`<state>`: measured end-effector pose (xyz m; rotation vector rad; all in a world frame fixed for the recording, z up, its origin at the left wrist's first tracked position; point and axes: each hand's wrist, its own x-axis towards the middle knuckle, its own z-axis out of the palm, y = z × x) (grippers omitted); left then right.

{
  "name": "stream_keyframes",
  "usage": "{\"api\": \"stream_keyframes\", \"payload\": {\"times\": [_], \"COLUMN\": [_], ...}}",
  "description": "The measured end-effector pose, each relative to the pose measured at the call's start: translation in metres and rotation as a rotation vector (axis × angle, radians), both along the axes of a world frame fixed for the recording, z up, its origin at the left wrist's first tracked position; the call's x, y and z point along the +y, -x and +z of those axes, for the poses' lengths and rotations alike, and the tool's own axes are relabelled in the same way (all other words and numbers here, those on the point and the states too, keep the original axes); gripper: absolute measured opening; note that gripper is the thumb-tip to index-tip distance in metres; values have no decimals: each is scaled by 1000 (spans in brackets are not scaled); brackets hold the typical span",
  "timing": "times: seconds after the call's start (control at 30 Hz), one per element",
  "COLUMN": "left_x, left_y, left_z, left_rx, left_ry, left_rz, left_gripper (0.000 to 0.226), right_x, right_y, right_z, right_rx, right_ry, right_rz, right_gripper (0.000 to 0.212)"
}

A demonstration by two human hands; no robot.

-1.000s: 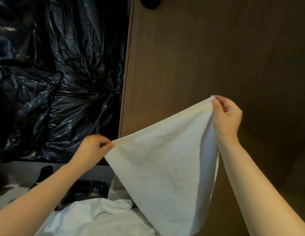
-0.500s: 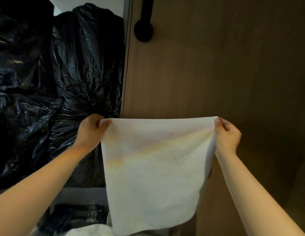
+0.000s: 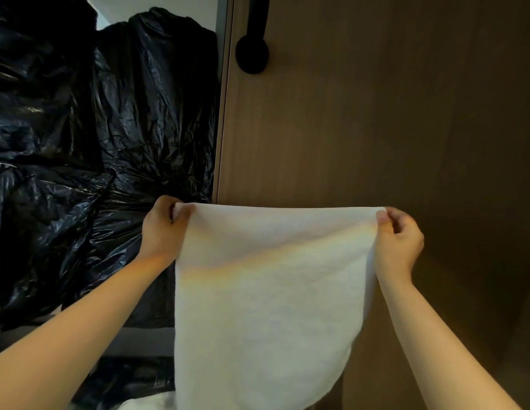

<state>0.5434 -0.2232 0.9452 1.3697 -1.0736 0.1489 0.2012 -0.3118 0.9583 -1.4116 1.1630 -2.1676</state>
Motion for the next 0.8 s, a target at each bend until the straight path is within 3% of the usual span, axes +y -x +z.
{"api": "stream_keyframes", "payload": {"times": [0.13,0.3,0.47,0.63,0.8], "left_x": [12,7,-8,-5,3], "left_y": [6,-4,-8,4,10], "left_z": [0,-21,-73,-102,-104], "left_rx": [183,127,25,64,82], "left_ry": [78,-70,-309,-250,-196], "left_rz": [-77,-43,21,-18,-25], "left_gripper": [15,17,18,17,13], "right_x": [20,16,6,10,15], "right_y": [1,4,4,4,2], "right_z": [-5,-24,-77,-115,-129], "right_rx": [15,85,286,338,253], "right_ry": [70,-38,-215,-236,-214], "right_rz": [-9,-48,-170,-207,-97], "right_gripper": [9,8,8,10,8]}}
